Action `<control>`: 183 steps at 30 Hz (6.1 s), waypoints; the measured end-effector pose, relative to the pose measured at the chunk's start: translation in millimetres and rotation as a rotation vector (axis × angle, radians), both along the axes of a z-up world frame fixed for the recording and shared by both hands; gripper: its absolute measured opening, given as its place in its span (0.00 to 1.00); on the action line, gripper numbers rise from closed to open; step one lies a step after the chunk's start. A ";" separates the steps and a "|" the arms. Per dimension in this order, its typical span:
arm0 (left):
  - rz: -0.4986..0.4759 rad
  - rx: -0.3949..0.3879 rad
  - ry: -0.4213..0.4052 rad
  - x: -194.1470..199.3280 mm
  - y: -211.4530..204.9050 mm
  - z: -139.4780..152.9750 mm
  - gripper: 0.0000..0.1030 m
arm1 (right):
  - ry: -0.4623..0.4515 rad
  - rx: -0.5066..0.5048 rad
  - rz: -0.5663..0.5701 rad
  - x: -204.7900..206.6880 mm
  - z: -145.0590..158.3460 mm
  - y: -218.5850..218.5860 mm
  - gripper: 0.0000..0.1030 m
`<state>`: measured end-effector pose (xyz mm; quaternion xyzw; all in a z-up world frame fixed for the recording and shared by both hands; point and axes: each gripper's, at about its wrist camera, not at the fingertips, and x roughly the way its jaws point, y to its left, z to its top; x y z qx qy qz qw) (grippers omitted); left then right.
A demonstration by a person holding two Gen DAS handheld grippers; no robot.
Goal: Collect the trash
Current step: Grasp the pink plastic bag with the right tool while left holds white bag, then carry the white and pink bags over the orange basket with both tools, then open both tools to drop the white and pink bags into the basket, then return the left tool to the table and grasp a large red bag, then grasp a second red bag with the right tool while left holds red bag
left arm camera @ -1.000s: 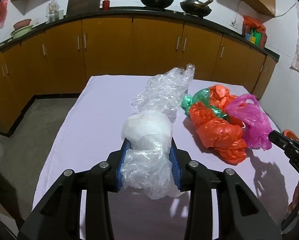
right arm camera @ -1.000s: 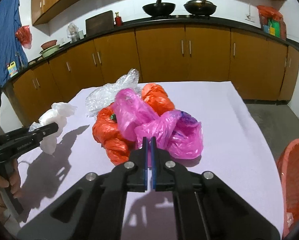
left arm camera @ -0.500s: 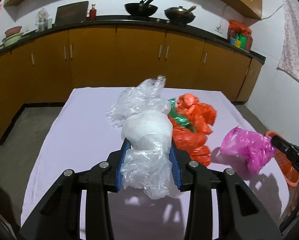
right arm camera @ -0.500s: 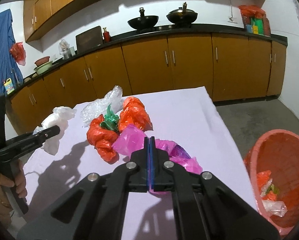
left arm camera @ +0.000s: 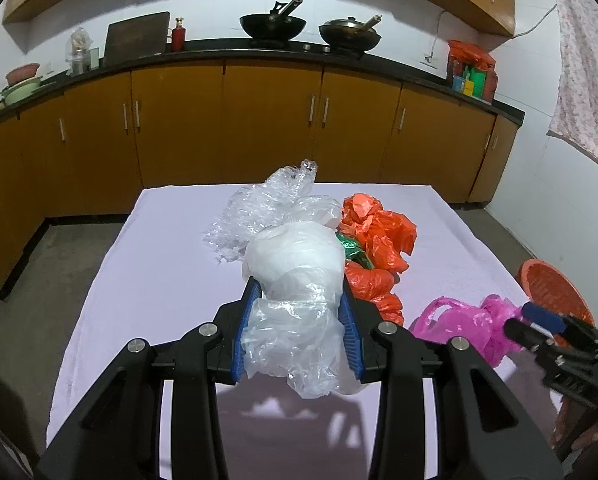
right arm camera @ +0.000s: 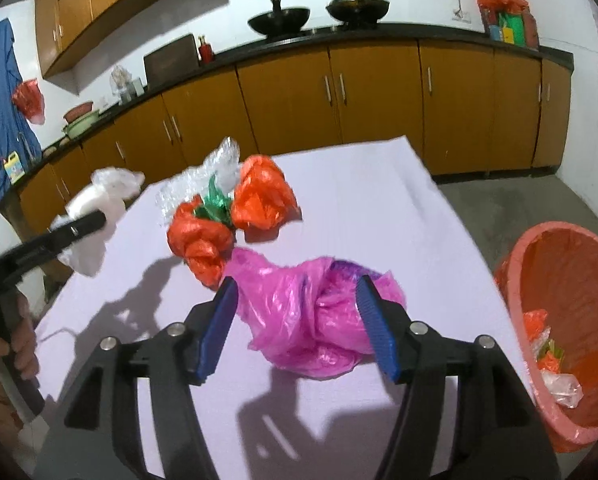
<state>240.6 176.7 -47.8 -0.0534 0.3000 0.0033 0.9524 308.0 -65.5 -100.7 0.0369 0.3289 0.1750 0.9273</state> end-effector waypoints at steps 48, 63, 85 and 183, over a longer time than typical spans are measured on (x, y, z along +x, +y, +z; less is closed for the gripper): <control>-0.447 -0.126 -0.043 -9.1 -230.8 21.1 0.37 | -0.193 0.036 -0.470 -84.2 58.2 -225.0 0.10; -0.566 -0.076 0.000 5.2 -288.4 3.9 0.37 | -0.184 0.055 -0.520 -76.5 45.9 -256.9 0.10; -0.637 -0.064 0.041 24.9 -342.7 -15.8 0.50 | -0.198 0.119 -0.569 -54.9 39.9 -287.5 0.28; 0.202 -0.063 0.047 -3.2 83.2 -38.5 0.50 | -0.052 -0.035 0.073 131.9 -10.3 92.2 0.40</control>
